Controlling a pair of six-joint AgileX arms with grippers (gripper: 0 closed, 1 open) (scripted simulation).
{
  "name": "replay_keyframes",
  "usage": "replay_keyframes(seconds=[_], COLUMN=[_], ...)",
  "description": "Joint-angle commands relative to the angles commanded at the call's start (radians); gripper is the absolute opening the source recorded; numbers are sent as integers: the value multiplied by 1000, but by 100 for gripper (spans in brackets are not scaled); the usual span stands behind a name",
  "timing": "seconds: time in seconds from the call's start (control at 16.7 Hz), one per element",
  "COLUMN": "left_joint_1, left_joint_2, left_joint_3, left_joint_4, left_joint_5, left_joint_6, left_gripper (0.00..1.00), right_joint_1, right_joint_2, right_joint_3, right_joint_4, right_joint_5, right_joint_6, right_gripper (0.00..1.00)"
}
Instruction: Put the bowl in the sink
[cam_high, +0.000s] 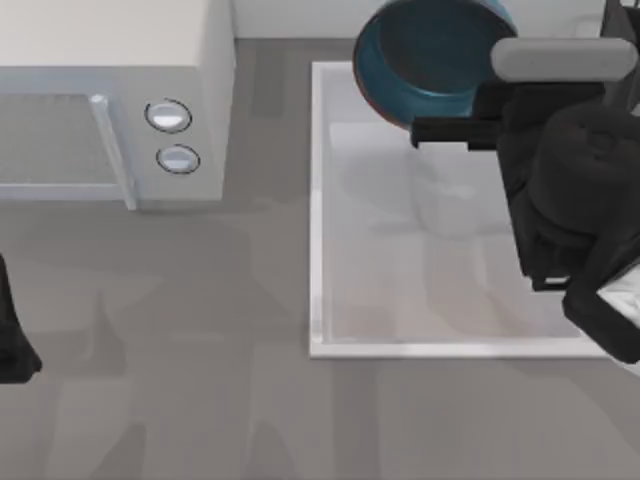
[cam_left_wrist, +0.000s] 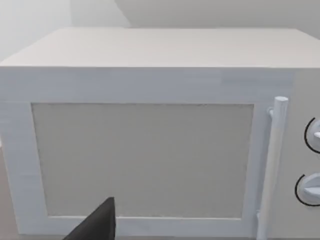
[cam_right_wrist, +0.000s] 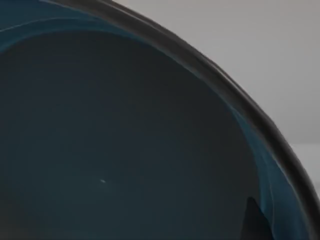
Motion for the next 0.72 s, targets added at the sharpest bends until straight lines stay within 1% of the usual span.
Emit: replay_keyframes(seconds=[0.42, 0.54, 0.72], left_joint_1=[0, 0, 0], left_joint_2=[0, 0, 0], left_joint_3=[0, 0, 0], left_joint_4=[0, 0, 0], left_joint_5=[0, 0, 0], left_joint_6=[0, 0, 0], left_gripper=[100, 100, 100], right_joint_1=[-4, -3, 2], right_joint_2=[19, 75, 215], right_joint_3=[1, -4, -22], right_joint_4=[14, 71, 229], right_joint_5=[0, 4, 10], right_joint_6=[2, 2, 1], right_gripper=[0, 0, 0])
